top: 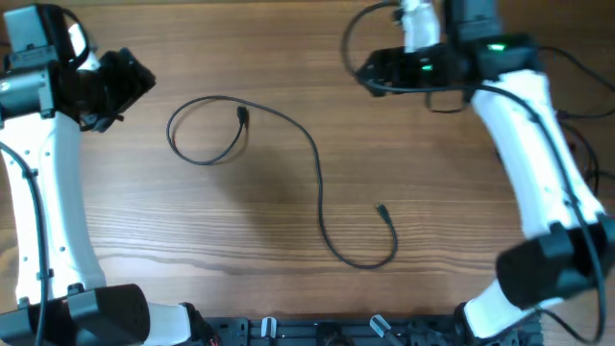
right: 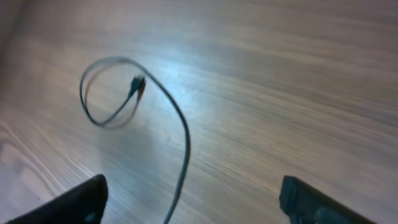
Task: Untangle cables
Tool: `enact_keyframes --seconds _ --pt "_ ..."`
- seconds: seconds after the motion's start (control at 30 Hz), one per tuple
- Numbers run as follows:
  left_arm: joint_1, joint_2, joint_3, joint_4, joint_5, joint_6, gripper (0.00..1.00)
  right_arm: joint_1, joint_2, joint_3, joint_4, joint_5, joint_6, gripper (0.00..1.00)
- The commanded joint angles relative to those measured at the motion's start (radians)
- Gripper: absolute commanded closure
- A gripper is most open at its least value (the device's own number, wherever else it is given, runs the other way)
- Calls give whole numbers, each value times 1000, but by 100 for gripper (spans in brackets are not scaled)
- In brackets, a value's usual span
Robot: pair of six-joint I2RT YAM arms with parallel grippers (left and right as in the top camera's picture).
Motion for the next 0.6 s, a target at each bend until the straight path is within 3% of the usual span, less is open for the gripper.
enact_keyframes --seconds 0.0,0.2,0.57 --pt "18 3 6 -16 -15 -6 25 103 101 13 47 63 -19 16" --pt "15 3 5 -29 -14 -6 25 237 241 13 130 143 -22 29" --pt "-3 3 5 -37 -14 -6 25 283 393 13 190 132 -12 59"
